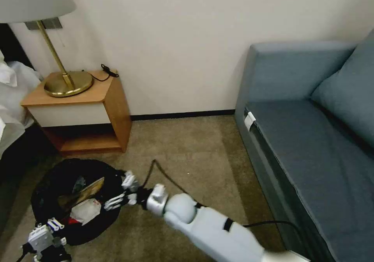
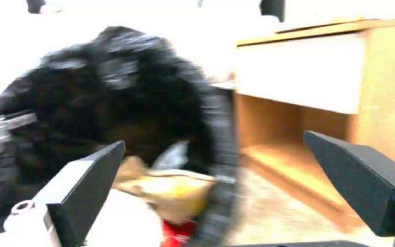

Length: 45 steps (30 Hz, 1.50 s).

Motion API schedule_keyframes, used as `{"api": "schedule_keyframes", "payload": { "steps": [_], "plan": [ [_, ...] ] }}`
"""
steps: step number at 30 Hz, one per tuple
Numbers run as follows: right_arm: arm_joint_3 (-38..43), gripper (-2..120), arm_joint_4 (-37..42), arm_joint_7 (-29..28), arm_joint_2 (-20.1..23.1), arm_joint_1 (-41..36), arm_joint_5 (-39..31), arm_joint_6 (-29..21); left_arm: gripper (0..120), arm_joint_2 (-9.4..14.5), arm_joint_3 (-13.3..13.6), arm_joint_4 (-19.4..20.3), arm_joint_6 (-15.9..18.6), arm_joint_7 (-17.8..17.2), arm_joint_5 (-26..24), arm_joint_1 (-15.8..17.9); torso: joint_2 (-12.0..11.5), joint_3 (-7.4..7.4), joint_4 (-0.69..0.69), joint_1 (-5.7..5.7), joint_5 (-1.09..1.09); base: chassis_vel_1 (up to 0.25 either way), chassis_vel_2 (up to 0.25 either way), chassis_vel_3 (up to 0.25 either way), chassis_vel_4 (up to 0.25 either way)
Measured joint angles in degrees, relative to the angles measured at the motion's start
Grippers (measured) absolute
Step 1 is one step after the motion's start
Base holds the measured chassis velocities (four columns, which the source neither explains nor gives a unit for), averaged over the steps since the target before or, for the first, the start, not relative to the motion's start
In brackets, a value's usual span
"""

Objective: Pick up the trash bin, then pick up the garbage on the floor and place it into the trash bin.

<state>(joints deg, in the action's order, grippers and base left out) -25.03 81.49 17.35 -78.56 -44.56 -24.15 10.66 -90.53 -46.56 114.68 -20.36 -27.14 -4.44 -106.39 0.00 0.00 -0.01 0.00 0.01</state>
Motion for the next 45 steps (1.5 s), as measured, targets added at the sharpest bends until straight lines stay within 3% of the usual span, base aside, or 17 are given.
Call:
{"api": "schedule_keyframes", "payload": {
  "steps": [8, 13, 17, 18, 22, 23, 27, 36, 43, 45],
  "plan": [
    [11.0, 100, -1.3, -0.2, 1.4, -3.1, 1.5, 0.6, 3, 0.8, 0.1, 0.3, 2.6, -1.6, -4.8, 0.9, 0.0, 0.0, 0.0, 0.0, 0.0, 0.0, 0.0, 0.0, 0.0],
    [17.4, 100, -3.2, -0.3, 1.9, -5.0, 3.7, 1.5, 3, 1.3, 0.2, 0.8, 5.7, -3.5, -11.1, 1.5, 0.0, 0.0, 0.01, 0.0, 0.0, 0.0, 0.0, 0.0, 0.0],
    [21.2, 100, -4.8, -0.7, 3.0, -6.7, 5.2, 2.3, 3, 2.0, 0.3, 1.3, 8.2, -7.2, -21.5, 2.9, 0.0, 0.0, 0.01, 0.0, -0.01, 0.0, 0.0, 0.0, 0.0],
    [21.2, 100, -4.8, -0.7, 3.0, -6.7, 5.2, 2.3, 3, 2.0, 0.3, 1.3, 8.2, -7.2, -21.5, 2.9, 0.0, 0.0, 0.01, 0.0, -0.01, 0.0, 0.0, 0.0, 0.0],
    [23.1, 100, -5.0, -1.1, 3.4, -8.1, 5.9, 2.5, 3, 2.3, 0.3, 2.2, 8.9, -10.1, -34.4, 4.4, 0.0, 0.0, 0.0, 0.0, 0.0, 0.0, 0.0, 0.0, 0.0],
    [23.1, 100, -5.0, -1.1, 3.4, -8.1, 5.9, 2.5, 3, 2.3, 0.3, 2.2, 8.9, -10.1, -34.4, 4.4, 0.0, 0.0, 0.0, 0.0, 0.0, 0.0, 0.0, 0.0, 0.0],
    [23.9, 100, -4.3, -1.1, 3.4, -9.2, 6.7, 2.5, 3, 2.2, 0.3, 3.5, 11.3, -13.6, -45.9, 5.6, 0.0, 0.0, 0.01, 0.0, -0.01, 0.0, 0.0, 0.0, 0.0],
    [24.0, 95, -3.3, -0.7, 4.3, -10.6, 7.5, 2.4, 3, 2.3, 0.0, 3.9, 15.5, -18.4, -51.6, 6.8, 0.0, 0.0, 0.01, 0.0, -0.01, 0.0, 0.0, 0.0, 0.0],
    [24.3, 88, -3.2, -0.4, 4.0, -11.7, 7.8, 2.6, 5, 2.7, 0.1, 4.4, 19.5, -18.6, -52.3, 6.5, 0.0, 0.0, 0.01, 0.0, -0.01, 0.0, 0.0, 0.0, 0.0],
    [24.3, 88, -3.5, -0.1, 3.8, -12.0, 7.9, 2.7, 12, 2.7, 0.2, 4.4, 20.1, -18.6, -52.2, 6.5, 0.0, 0.0, 0.01, 0.0, 0.0, 0.0, 0.0, 0.0, 0.0]
  ]
}}
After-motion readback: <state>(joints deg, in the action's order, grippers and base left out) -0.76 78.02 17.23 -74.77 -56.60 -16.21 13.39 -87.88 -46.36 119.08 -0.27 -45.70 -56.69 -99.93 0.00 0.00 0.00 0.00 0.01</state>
